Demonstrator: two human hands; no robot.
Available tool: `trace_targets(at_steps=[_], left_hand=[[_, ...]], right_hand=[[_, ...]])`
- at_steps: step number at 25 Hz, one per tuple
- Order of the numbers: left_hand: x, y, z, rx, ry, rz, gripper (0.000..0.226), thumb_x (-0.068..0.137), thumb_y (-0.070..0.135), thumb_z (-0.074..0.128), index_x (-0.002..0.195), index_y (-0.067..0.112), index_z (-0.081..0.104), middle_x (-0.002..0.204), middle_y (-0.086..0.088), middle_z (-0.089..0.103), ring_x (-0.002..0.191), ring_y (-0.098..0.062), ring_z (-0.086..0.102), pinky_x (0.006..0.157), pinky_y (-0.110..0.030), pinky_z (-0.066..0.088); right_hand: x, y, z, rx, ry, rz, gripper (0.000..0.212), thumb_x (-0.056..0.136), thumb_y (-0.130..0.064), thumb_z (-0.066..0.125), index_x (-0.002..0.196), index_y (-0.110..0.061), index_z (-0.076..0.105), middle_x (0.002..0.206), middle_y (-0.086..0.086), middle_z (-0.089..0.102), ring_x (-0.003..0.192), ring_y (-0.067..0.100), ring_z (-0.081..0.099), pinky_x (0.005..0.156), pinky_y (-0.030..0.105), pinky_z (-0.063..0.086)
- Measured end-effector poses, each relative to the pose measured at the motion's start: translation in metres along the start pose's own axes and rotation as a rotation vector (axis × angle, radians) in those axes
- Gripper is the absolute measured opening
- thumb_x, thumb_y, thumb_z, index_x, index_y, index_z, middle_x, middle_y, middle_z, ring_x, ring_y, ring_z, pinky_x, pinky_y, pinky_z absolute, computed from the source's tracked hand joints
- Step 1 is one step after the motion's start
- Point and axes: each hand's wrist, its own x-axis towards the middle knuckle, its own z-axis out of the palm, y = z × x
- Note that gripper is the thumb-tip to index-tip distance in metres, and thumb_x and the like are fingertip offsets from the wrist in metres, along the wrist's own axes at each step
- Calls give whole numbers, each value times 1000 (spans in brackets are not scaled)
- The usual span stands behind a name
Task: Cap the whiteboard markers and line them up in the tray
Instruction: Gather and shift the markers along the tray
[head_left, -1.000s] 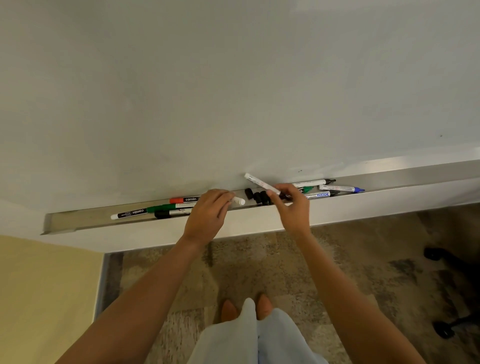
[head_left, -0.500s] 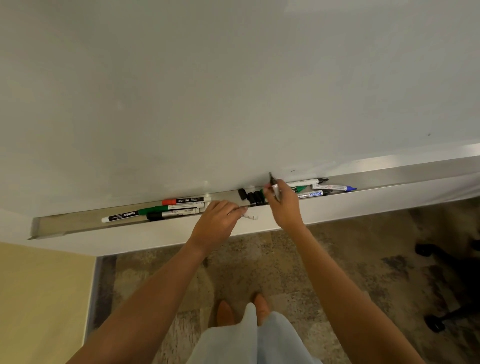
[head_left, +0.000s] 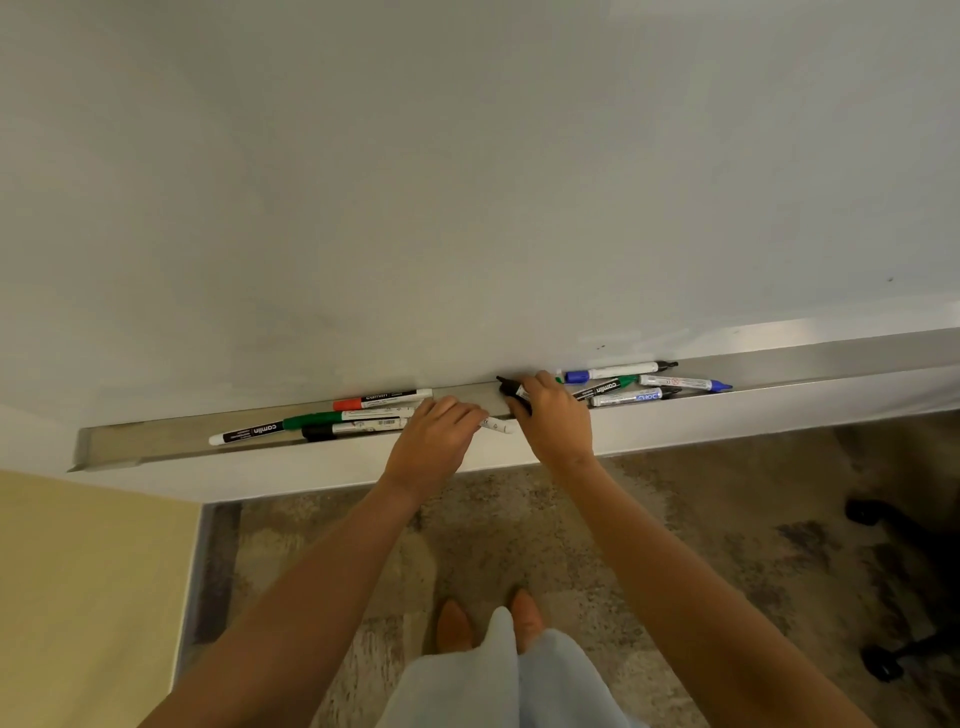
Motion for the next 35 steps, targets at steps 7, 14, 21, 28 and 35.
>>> trace_targets(at_steps=[7, 14, 21, 28, 35], left_hand=[[17, 11, 18, 1, -98, -79, 38, 74, -4, 74, 109, 9, 69, 101, -5, 72, 93, -24, 65, 77, -36, 53], [36, 26, 23, -303, -62, -340, 25, 91, 5, 59, 115, 3, 67, 110, -8, 67, 107, -22, 56, 95, -30, 46], [56, 55, 10, -1290, 52, -967, 18, 89, 17, 67, 106, 12, 71, 94, -2, 75, 86, -13, 71, 77, -27, 60], [43, 42, -4, -1688, 346, -1345, 17, 90, 7, 64, 107, 4, 63, 95, -16, 71, 78, -25, 73, 74, -32, 60], [38, 36, -17, -1799, 400, -1393, 12, 90, 6, 63, 102, 5, 61, 98, -18, 69, 84, -25, 72, 78, -31, 60]], right_hand=[[0, 38, -18, -10, 34, 32, 18, 92, -25, 63, 104, -11, 63, 96, 4, 59, 80, 26, 61, 53, 36, 52], [-10, 42, -29, 366, 137, 61, 21, 92, -27, 66, 107, -13, 67, 99, 0, 58, 80, 11, 55, 64, 23, 47], [-26, 7, -24, 630, 64, 119, 9, 92, -20, 66, 100, -17, 68, 88, -10, 56, 80, -6, 51, 66, 7, 37], [-41, -17, -35, 639, 16, 77, 23, 104, -25, 42, 108, -16, 62, 86, -8, 48, 80, -6, 47, 66, 13, 33], [-58, -29, -36, 507, -13, 88, 33, 98, -33, 54, 128, -22, 62, 88, -4, 55, 69, 4, 48, 59, 12, 32]])
